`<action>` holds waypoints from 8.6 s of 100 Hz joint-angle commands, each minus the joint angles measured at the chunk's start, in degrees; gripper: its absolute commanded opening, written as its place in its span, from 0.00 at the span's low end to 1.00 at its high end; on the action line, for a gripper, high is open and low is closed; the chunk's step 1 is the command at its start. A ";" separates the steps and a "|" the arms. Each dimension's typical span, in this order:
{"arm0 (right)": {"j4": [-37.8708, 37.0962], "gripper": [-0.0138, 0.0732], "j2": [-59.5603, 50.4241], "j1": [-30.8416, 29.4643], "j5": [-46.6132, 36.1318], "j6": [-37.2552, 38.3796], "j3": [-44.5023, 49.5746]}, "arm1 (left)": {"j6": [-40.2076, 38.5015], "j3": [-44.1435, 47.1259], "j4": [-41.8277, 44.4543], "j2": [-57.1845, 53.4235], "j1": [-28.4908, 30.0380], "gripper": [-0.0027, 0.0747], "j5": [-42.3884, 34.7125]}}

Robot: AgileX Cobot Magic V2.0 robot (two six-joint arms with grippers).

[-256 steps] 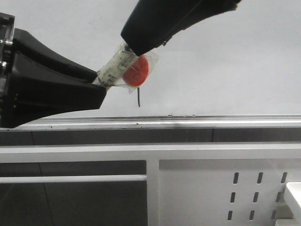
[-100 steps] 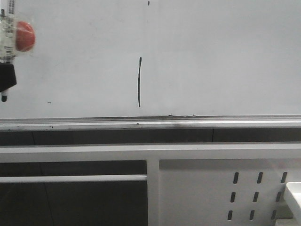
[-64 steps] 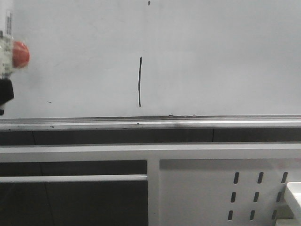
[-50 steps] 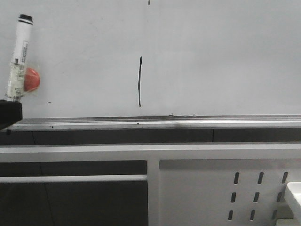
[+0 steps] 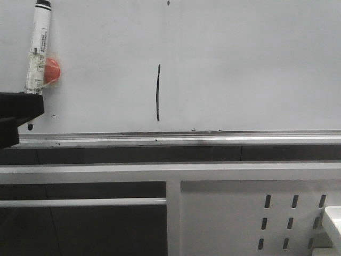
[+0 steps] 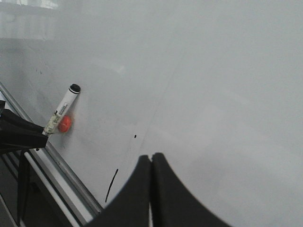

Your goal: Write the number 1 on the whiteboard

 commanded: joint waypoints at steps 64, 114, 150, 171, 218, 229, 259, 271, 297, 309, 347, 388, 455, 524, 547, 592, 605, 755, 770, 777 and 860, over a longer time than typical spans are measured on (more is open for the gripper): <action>-0.19 0.08 0.14 -0.25 -5.60 0.10 -1.50 | -3.04 -5.39 -2.50 3.09 -0.32 0.01 -12.96; -0.28 0.08 0.14 -0.25 -5.60 0.10 -1.50 | -2.94 -4.26 -2.28 3.09 -0.32 0.01 -12.96; -0.32 0.08 0.14 -0.25 -5.60 0.10 -1.50 | -2.50 -2.77 -1.11 3.09 -0.32 0.41 -12.96; -0.74 0.08 0.14 -0.25 -5.60 0.10 -1.50 | -2.50 -2.77 -0.54 3.09 -0.32 0.41 -12.96; -0.79 0.08 -0.23 -0.25 -5.20 0.10 -1.50 | -2.50 3.64 -0.93 -6.26 -0.32 0.37 -12.96; -0.79 0.08 -2.04 -0.25 -4.11 0.10 -1.50 | 0.91 5.42 2.61 -11.10 -0.32 0.12 -12.96; -0.63 0.08 -15.63 -0.25 6.33 0.24 2.83 | 3.99 7.06 5.75 -20.26 -0.32 0.01 -7.08; 0.85 0.08 -22.78 -0.25 5.96 0.53 9.73 | 3.99 7.06 5.31 -21.24 -0.32 0.01 -2.15; 12.69 0.08 -31.12 -0.25 4.44 0.65 22.47 | 3.99 7.06 5.52 -21.36 -0.32 0.01 -1.99; 16.93 0.08 -31.14 -0.25 2.37 0.65 23.40 | 6.40 7.06 5.52 -21.36 -0.32 0.01 -2.13; 17.87 0.08 -31.14 -0.25 2.10 0.65 23.40 | 6.41 6.95 5.81 -21.36 -0.32 0.01 -9.46; 17.87 0.08 -31.14 -0.25 2.10 0.65 23.40 | 7.89 6.89 8.63 -21.36 -0.32 0.01 -12.98; 17.87 0.08 -31.14 -0.25 2.10 0.65 23.40 | 14.90 6.77 5.14 -44.66 2.68 0.01 -1.18; 17.87 0.08 -31.14 -0.25 2.20 0.65 23.40 | 12.20 9.45 0.29 -82.34 25.05 0.01 72.24; 17.87 0.08 -31.14 -0.25 2.09 0.65 23.40 | 12.20 9.40 2.63 -82.34 26.03 0.01 80.58; 17.87 0.08 -31.14 -0.25 2.09 0.65 23.40 | 5.22 9.40 6.58 -84.79 32.79 0.01 81.37; 17.87 0.08 -31.14 -0.25 2.09 0.65 23.40 | 6.55 9.40 5.60 -84.91 32.79 0.01 81.51; 17.87 0.08 -31.14 -0.25 2.09 0.65 23.40 | 8.17 9.40 4.14 -85.01 32.79 0.01 81.59; 17.87 0.08 -31.14 -0.25 2.06 0.65 23.40 | 8.17 9.40 4.14 -85.01 32.79 0.01 81.59; 15.27 0.08 -31.14 -0.25 2.49 1.80 23.45 | 8.17 9.40 4.14 -85.01 32.79 0.01 81.59; -26.30 0.08 -38.95 -3.34 -1.31 42.31 36.41 | 8.17 9.40 4.14 -85.01 32.79 0.01 81.59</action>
